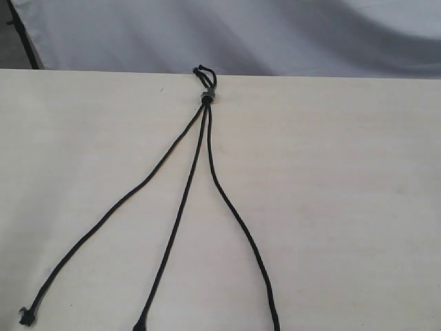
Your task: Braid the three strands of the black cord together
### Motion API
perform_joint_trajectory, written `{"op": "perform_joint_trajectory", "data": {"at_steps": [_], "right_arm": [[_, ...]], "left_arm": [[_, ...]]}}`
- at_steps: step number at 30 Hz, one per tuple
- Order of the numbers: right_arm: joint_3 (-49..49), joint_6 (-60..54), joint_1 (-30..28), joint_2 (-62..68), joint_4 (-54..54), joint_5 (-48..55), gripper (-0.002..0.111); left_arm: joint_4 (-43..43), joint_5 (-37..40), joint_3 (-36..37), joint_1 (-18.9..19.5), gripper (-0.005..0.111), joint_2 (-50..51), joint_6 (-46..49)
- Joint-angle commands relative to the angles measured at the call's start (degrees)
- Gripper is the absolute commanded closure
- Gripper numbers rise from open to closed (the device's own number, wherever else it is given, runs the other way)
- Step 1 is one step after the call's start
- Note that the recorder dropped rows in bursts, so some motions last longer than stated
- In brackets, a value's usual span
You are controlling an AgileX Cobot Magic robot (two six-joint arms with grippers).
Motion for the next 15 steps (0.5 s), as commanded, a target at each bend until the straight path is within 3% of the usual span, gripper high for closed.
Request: {"op": "perform_joint_trajectory", "data": {"at_steps": [1,4,7,10,15], "right_arm": [[-11.5,-1.4,0.0,14.4,-1.7,21.4,0.108],[-17.2,-6.2,2.1,25.5,2.5,32.4,0.108],[-20.2,-17.0,6.7,34.9,11.5,37.1,0.108],[-21.1,-23.8,14.3,43.2,19.0,36.2,0.108],[-21.4,-22.8,27.5,57.7,19.9,28.8,0.108]], "left_arm": [[1.6,21.0,-8.5,0.1,0.107,12.5,1.7],[0.8,30.2,-11.9,-0.1,0.107,21.3,5.0],[-0.8,32.7,-12.9,-1.9,0.107,29.4,8.3],[-1.3,32.8,-12.9,-5.0,0.107,37.0,10.9],[-1.3,33.6,-12.3,-9.7,0.107,48.7,16.2]]}}
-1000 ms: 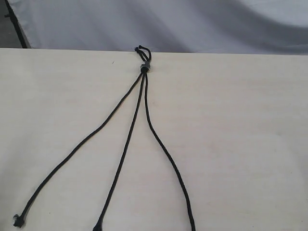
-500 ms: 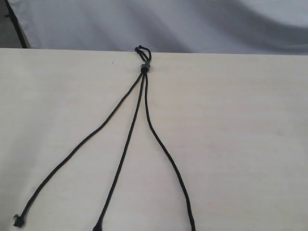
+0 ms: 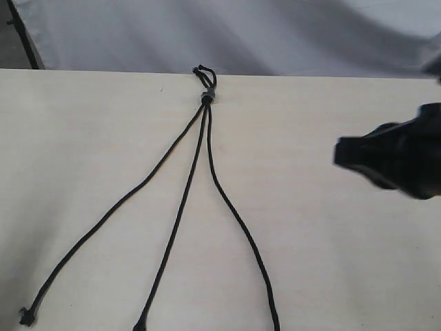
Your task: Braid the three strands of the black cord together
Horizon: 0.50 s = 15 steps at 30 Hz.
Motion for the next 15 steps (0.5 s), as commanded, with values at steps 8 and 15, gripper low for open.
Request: {"op": "perform_joint_trajectory", "data": {"at_steps": [8,15], "right_arm": [[-13.5,0.8,25.1,33.8,1.0,-7.4,0.103],[-31.1,3.1,29.4,51.4,-1.3,5.3,0.083]], "left_arm": [[0.6,-11.9,4.7,-2.9,0.107,20.2,5.0],[0.6,-12.6,4.8,-2.9,0.107,21.9,4.7]]}}
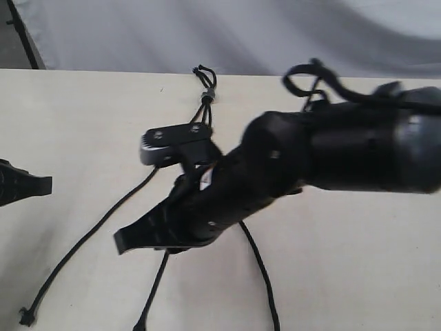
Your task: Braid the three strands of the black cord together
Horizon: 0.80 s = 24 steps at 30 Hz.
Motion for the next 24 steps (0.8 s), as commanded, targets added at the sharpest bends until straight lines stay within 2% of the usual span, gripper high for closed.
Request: {"op": "perform_joint_trajectory", "data": {"at_steps": [1,7,9,13,17,20,23,24], "right_arm": [[-10.7,3.3,1.9,9.1,-4.1,8.9,0.083],[-20.5,16.7,2.2,17.3,-17.1,18.7,0.082],[-21.4,19.8,2.2,18.4,-19.6,19.3,0.078],[-21.9,22.3,1.9,20.4,-21.1,19.1,0.060],[-21.9,23.6,1.9,21.7,-21.7,18.4,0.058],[-21.9,23.1,1.9,22.5,-21.8,18.1,0.064],[-21.9,22.4,1.9,22.7,-23.0,18.2,0.085],[-21.9,22.2,1.9,22.7,-23.1,18.4,0.096]], "left_arm": [[0.2,-1.2,0.3,-0.5,0.107,0.3,-0.3],[0.2,-1.2,0.3,-0.5,0.107,0.3,-0.3],[0.2,-1.2,0.3,-0.5,0.107,0.3,-0.6],[0.1,-1.3,0.3,-0.5,0.107,0.3,-1.0],[0.1,-1.7,0.3,-0.5,0.107,0.3,-1.0],[0.1,-1.7,0.3,-0.5,0.107,0.3,-1.0],[0.1,-1.7,0.3,-0.5,0.107,0.3,-1.0],[0.1,-1.7,0.3,-0.5,0.107,0.3,-1.0]]}}
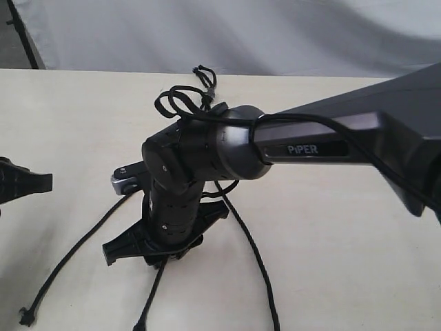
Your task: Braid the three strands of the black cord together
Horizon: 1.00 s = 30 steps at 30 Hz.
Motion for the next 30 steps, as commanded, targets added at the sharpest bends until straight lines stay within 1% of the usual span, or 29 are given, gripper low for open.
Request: {"op": "perform_joint_trajectory", "data": {"at_steps": [1,2,6,8,9,12,13,15,18,19,20,22,24,25,27,30], "right_arm": [[-0.1,-1.5,-0.3,0.7,-1.6,0.3,0.105],[-0.3,-2.4,-0.3,0.6,-1.6,0.8,0.108],[-3.9,-5.2,-0.3,-0.8,-2.7,7.4,0.108],[-6.4,-6.1,-0.3,-2.4,-5.2,11.7,0.108],[-8.3,-6.1,-0.3,-4.5,-9.8,15.6,0.108],[-9.4,-3.5,-0.3,-9.0,-20.2,21.9,0.108],[-9.4,0.2,-0.3,-12.0,-28.6,25.7,0.109],[-9.4,3.8,-1.3,-16.1,-35.0,26.9,0.109],[-9.4,3.4,-6.6,-22.4,-35.9,26.9,0.109],[-9.4,3.4,-9.8,-24.0,-35.7,26.9,0.109],[-9.3,3.4,-11.7,-24.3,-35.1,26.9,0.109],[-6.8,3.4,-17.9,-24.1,-33.6,26.9,0.109],[-4.0,3.4,-21.2,-23.7,-32.8,26.9,0.109],[-2.2,3.4,-22.7,-23.6,-32.3,25.2,0.109],[3.1,3.4,-26.9,-22.6,-30.9,18.5,0.109],[7.9,3.4,-30.9,-21.4,-28.3,12.7,0.109]], "left_arm": [[0.1,-0.6,0.3,-0.5,0.107,0.0,-0.4],[0.1,-0.6,0.3,-0.5,0.107,0.0,-0.4],[0.1,-0.6,0.3,-0.5,0.107,0.0,-0.8],[0.1,-0.6,0.4,-0.5,0.107,0.0,-0.8],[0.1,-0.4,0.5,-0.5,0.107,0.0,-0.8],[0.1,-0.4,0.7,-0.5,0.107,0.0,-0.8],[0.1,-0.3,0.7,-0.5,0.107,0.0,-0.8],[0.1,-0.3,0.7,-0.5,0.107,0.0,-0.8],[0.1,0.0,0.7,-0.5,0.107,0.0,-1.2],[0.1,0.0,0.7,-0.5,0.107,0.0,-1.2],[0.1,0.0,0.7,-0.5,0.107,0.0,-1.2],[0.1,0.2,0.7,-0.5,0.107,0.0,-1.2],[0.1,0.3,0.7,-0.5,0.107,0.0,-1.2],[0.1,0.3,0.7,-0.5,0.107,0.0,-1.2],[0.1,0.3,0.7,-0.5,0.107,0.0,-1.2],[0.1,0.1,0.7,-0.5,0.107,0.0,-1.5]]}}
